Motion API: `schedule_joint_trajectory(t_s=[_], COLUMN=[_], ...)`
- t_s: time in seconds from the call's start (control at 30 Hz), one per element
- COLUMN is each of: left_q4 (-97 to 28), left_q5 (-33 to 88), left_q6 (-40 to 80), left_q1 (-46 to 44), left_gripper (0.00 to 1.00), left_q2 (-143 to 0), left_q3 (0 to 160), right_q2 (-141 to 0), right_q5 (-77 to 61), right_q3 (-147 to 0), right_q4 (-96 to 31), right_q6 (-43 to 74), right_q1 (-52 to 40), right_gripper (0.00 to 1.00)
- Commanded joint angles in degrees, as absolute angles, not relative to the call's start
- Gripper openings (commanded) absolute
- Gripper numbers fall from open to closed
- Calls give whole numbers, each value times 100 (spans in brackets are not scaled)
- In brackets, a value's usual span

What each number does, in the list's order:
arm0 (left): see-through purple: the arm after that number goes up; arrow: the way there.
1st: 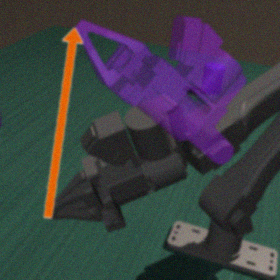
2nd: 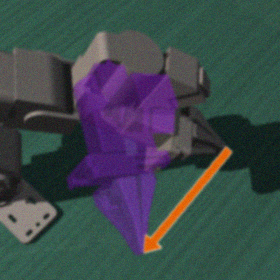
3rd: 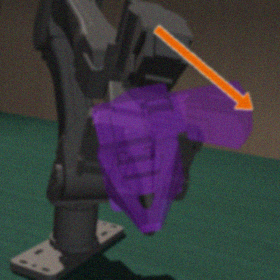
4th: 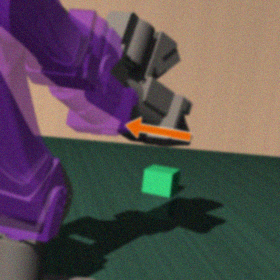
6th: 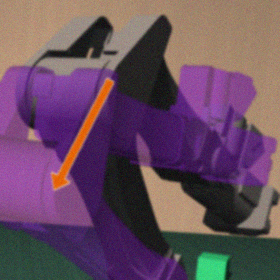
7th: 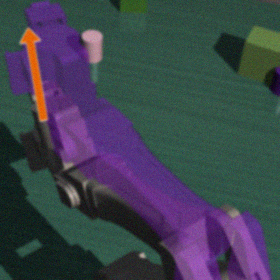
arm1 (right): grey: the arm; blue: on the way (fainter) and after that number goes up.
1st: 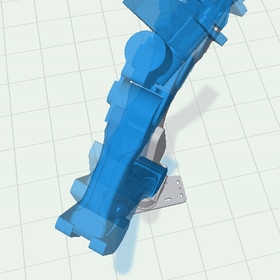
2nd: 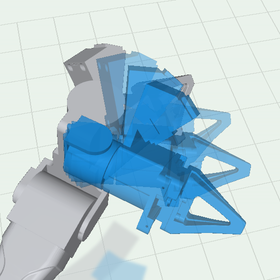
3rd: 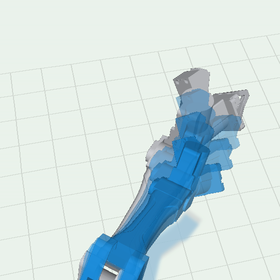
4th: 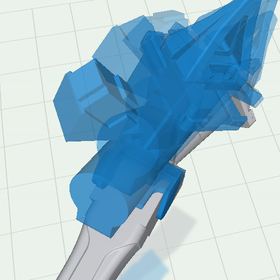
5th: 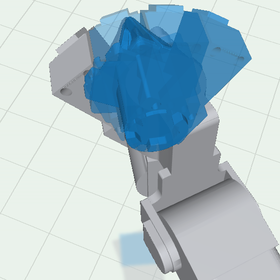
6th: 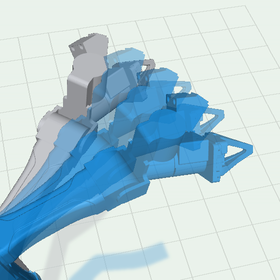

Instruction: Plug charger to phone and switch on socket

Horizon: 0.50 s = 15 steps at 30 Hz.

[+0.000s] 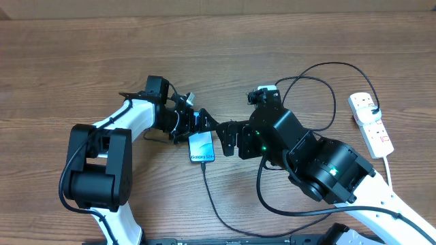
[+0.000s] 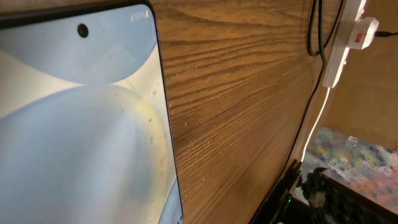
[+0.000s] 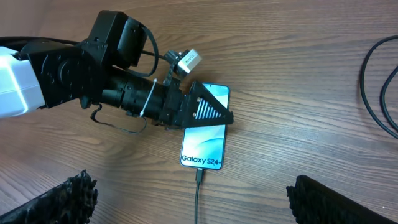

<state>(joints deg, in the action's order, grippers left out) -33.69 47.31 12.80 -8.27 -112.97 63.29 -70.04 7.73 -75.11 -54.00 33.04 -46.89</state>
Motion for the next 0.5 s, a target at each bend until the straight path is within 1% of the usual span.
schedule_joint_trajectory(t_s=[0.0,0.13,0.27,0.37,0.47], left_q4=[-3273,-3369,-3426,-3404,-3295], left_q5=[2615,2980,3004,2947,2733], left_q6=[475,-438,-950,-1162,-969], left_q1=[-764,-792,-864,-917,-919], left_gripper=[97,97,98,98,100], left_q2=[-11974,-11974,-11974,-11974,-11974], left_q3=[5907,5907,5907,5907,5907], right_q2=[-7022,-7022,-7022,-7022,-7022], right_q5=[790,790,790,790,788], right_q3=[-7653,-7653,-7653,-7653,-7653], right_q4=[-5363,-5360,-5360,-5360,-5363], right_q6=[3345,3345,3345,3345,3345], right_q1=[-4676,-4676,-4676,-4676,-4676], right_gripper=[100,100,100,100,100])
